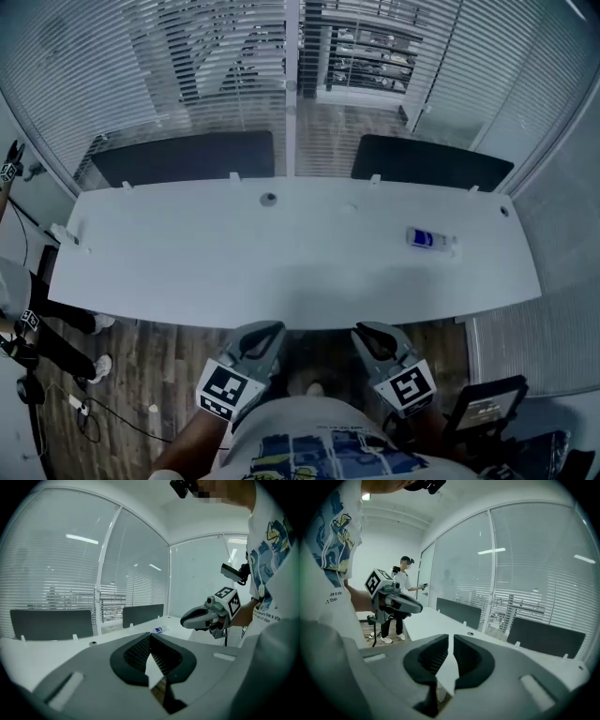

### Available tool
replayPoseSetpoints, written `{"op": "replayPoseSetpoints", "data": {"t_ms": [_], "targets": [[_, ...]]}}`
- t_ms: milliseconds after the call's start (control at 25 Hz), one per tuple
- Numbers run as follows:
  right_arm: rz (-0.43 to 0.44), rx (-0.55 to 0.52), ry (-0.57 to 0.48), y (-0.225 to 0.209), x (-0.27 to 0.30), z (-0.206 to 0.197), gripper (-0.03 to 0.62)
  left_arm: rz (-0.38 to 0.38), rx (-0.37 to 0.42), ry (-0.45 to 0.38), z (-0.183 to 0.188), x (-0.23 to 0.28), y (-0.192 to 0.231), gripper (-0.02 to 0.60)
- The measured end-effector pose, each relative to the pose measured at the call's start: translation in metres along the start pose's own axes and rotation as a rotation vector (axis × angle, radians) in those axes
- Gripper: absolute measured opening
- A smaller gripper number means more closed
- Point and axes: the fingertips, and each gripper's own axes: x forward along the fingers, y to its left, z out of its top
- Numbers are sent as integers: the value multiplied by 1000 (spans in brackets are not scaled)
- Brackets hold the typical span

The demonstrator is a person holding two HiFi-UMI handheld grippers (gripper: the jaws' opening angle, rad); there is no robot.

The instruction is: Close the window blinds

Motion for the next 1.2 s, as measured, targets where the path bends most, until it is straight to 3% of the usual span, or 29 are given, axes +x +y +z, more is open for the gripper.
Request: {"op": "replayPoseSetpoints", "data": {"t_ms": [360,560,720,1040,1200], "targets": [[-64,40,-17,-12,65,46,21,-43,69,-15,24,9,87,5],[-118,54,-27,-11,87,51,21,-67,96,-19,22,16,119,5],[-120,66,1,-10,94,47,21,-75,146,-63,42,26,131,5],[-148,25,17,-41,95,58,21,-13,298,-126,93,82,170,9],[-157,49,11,-56,95,59,21,39,373,-107,112,117,193,31]]}}
